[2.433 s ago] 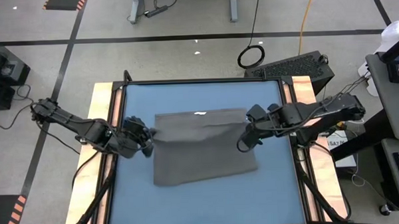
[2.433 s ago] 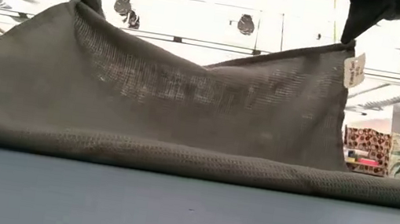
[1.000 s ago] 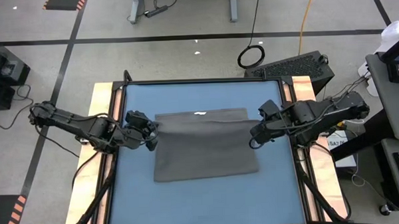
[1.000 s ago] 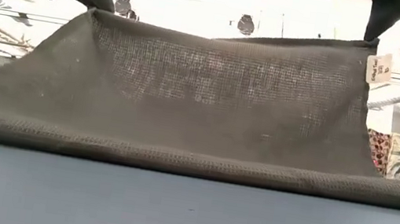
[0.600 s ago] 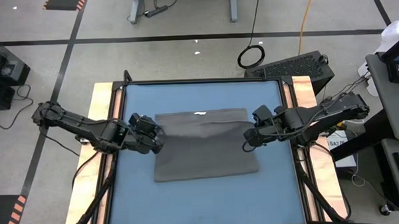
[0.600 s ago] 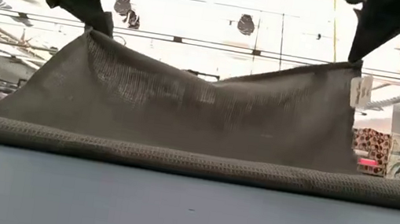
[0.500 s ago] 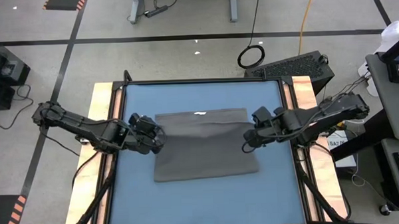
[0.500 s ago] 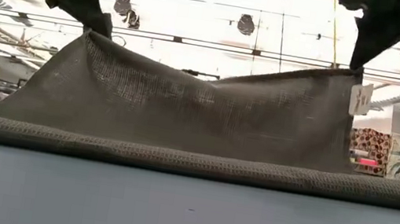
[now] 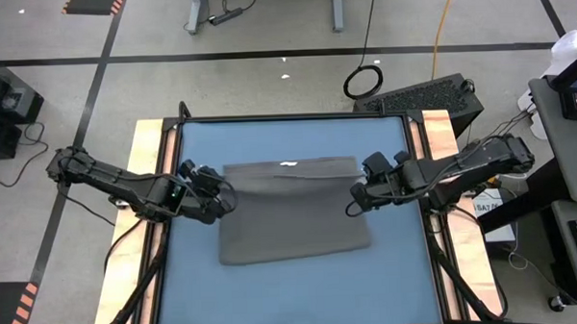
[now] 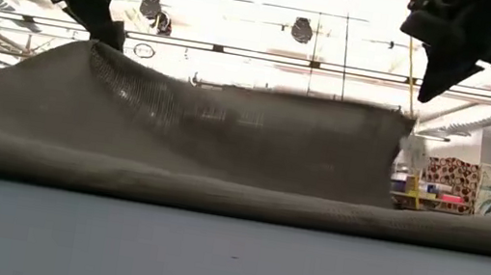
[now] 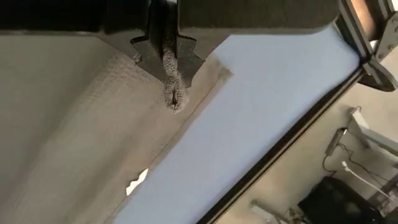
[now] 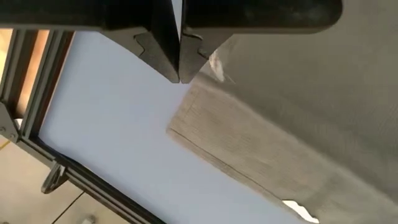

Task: Roll towel
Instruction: Roll the gray towel

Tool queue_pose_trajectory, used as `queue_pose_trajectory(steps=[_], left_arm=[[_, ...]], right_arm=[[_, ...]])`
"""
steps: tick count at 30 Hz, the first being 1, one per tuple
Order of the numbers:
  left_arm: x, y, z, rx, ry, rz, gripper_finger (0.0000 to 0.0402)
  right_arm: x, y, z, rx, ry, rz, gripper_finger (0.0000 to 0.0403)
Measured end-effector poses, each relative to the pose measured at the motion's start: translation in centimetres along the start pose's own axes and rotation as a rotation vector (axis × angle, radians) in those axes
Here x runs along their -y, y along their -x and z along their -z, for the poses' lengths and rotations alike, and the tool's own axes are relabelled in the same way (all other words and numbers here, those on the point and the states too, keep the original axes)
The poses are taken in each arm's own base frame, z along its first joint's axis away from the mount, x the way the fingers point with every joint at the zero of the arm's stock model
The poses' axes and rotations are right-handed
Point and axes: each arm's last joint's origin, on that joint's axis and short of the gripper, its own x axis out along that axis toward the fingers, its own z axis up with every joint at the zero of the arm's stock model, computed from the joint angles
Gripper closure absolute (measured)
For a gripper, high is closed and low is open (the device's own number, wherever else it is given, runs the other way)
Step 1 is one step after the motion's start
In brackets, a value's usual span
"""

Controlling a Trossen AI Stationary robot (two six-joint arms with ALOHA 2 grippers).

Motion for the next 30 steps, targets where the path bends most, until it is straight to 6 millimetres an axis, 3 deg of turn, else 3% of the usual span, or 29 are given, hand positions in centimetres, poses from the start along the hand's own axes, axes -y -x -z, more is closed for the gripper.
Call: queue_pose_trajectory(steps=[4, 9, 13, 17, 21, 25, 30], left_arm=[[0.3, 0.0, -0.2, 0.007, 0.029, 0.036, 0.0398], [0.6, 0.0, -0.5, 0.022, 0.056, 0.063, 0.0398], [0.6, 0.0, -0.5, 0.023, 0.048, 0.064, 0.0398], [0.6, 0.0, -0.5, 0.023, 0.024, 0.064, 0.0398], [0.6, 0.0, -0.5, 0.021, 0.024, 0.066, 0.0398], [0.6, 0.0, -0.5, 0.02, 0.022, 0.066, 0.0398], [0.6, 0.0, -0.5, 0.02, 0.028, 0.066, 0.0398]], right_arm=[[0.1, 0.1, -0.5, -0.003, -0.03, -0.006, 0.0403], [0.9, 2.2, -1.9, 0.001, -0.054, -0.041, 0.0403], [0.6, 1.8, -1.9, 0.007, -0.063, -0.064, 0.0403], [-0.3, -1.0, -2.1, -0.115, -0.163, -0.184, 0.0396], [-0.7, -3.9, -4.5, -0.205, -0.238, -0.468, 0.0368], [1.8, -6.9, -7.4, -0.235, -0.381, -0.494, 0.0337], [5.9, -11.4, -10.2, -0.266, -0.397, -0.539, 0.0293]])
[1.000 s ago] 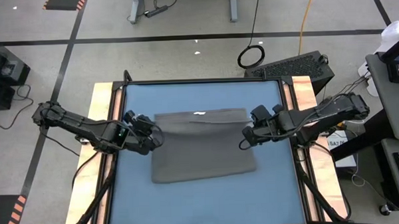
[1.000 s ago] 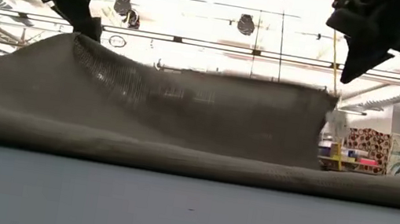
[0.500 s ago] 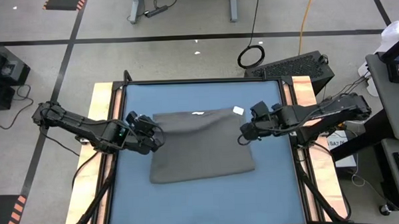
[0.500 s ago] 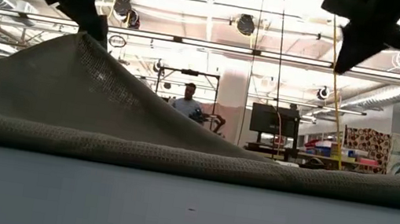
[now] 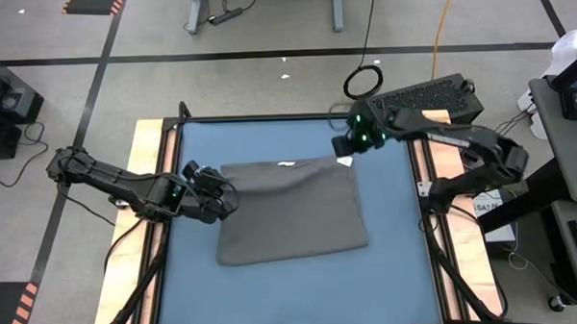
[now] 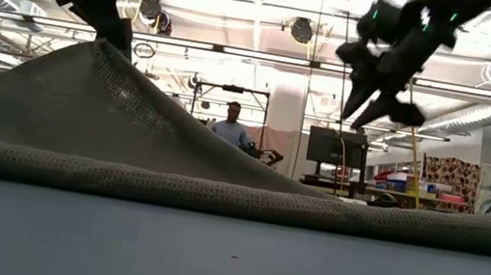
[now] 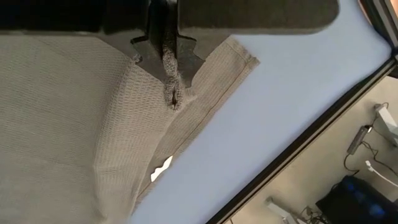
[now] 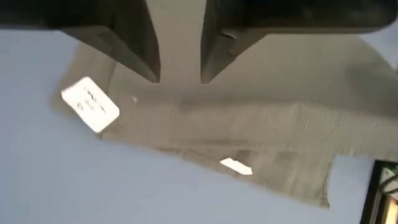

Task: Roll towel
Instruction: Roll the gray towel

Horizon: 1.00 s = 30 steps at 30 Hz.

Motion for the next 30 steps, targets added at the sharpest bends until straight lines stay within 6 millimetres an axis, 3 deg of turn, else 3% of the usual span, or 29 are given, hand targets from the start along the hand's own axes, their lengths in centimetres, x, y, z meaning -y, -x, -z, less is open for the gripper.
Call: queue_pose_trajectory(steps=[4, 12, 20, 30], left_arm=[[0.0, 0.0, 0.0, 0.0, -0.007, 0.0, 0.0398], [0.0, 0.0, 0.0, -0.001, -0.008, -0.001, 0.0398], [0.0, 0.0, 0.0, -0.001, -0.008, -0.001, 0.0398], [0.0, 0.0, 0.0, -0.002, -0.008, -0.002, 0.0398]], right_arm=[[2.7, -2.6, -2.5, -0.094, -0.038, -0.046, 0.0256], [4.8, -8.4, -3.1, -0.176, 0.026, 0.056, 0.0232], [5.1, -9.6, -4.7, -0.104, 0.014, 0.154, 0.0232], [5.7, -11.6, -3.7, -0.18, 0.013, 0.229, 0.0271]])
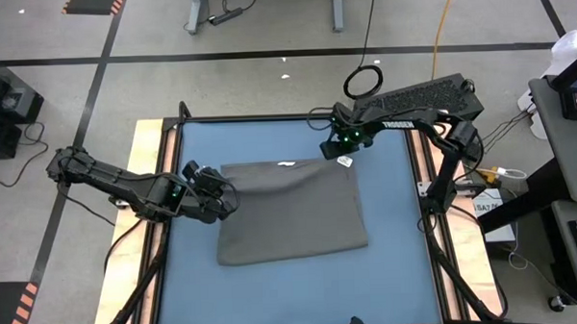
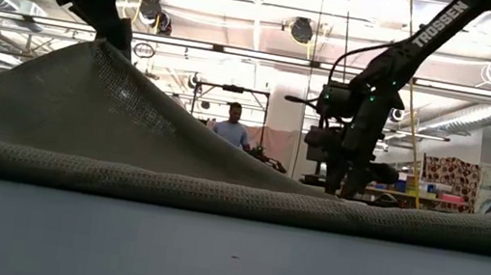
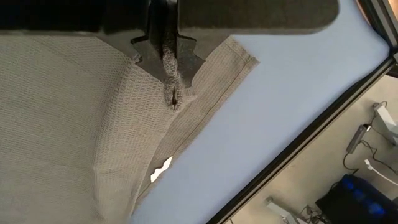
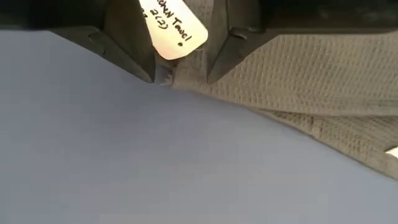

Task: Roll towel
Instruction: Roll the gray towel

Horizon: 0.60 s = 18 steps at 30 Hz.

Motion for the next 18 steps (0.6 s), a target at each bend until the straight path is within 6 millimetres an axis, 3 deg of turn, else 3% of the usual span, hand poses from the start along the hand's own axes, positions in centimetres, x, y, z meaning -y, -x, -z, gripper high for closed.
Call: queue_pose_trajectory(steps=[18], left_arm=[[0.0, 0.0, 0.0, 0.0, -0.002, -0.001, 0.0398]], right_arm=[[-0.8, -1.4, 0.3, 0.007, 0.009, 0.04, 0.0363]])
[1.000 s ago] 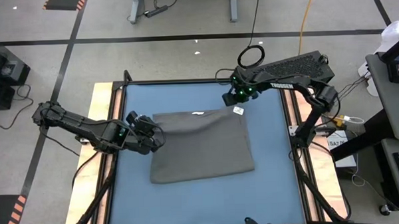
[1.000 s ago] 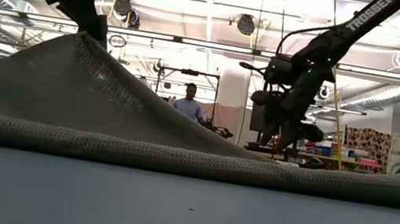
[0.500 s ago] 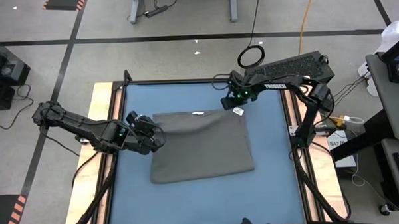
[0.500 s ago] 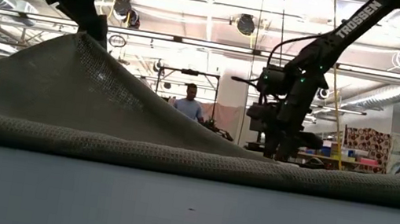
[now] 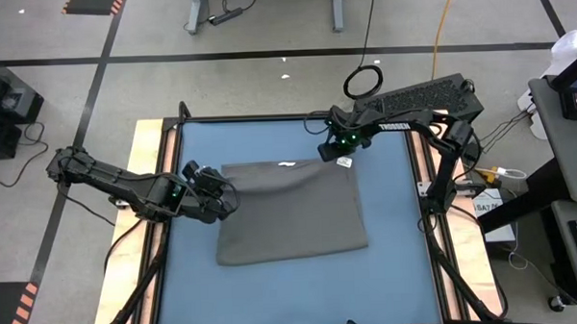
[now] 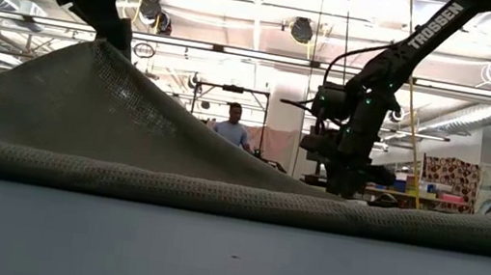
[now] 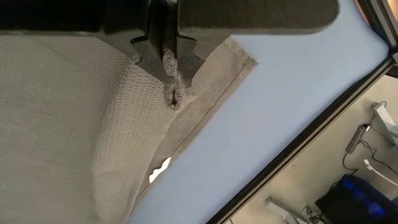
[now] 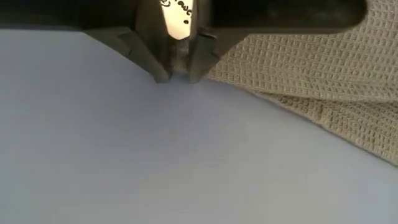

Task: Roll towel
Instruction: Roll the gray towel

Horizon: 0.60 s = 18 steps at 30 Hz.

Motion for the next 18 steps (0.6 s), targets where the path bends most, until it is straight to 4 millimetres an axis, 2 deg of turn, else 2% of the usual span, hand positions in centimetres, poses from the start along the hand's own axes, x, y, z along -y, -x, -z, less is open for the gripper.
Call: queue_pose_trajectory(steps=[3, 7, 13, 18], left_arm=[[0.0, 0.0, 0.0, 0.0, -0.019, 0.0, 0.0398], [0.0, 0.0, 0.0, 0.0, -0.02, 0.0, 0.0398], [0.0, 0.0, 0.0, 0.001, -0.017, 0.001, 0.0398], [0.1, 0.0, -0.1, 0.007, -0.009, 0.006, 0.0398]], right_arm=[[0.0, 0.3, 0.0, 0.008, 0.002, -0.006, 0.0394], [-0.1, 1.2, 0.3, 0.002, 0.006, -0.015, 0.0397], [-0.5, 4.5, 1.2, 0.003, 0.047, -0.061, 0.0401], [-1.1, 8.2, 2.0, 0.088, 0.096, -0.111, 0.0402]])
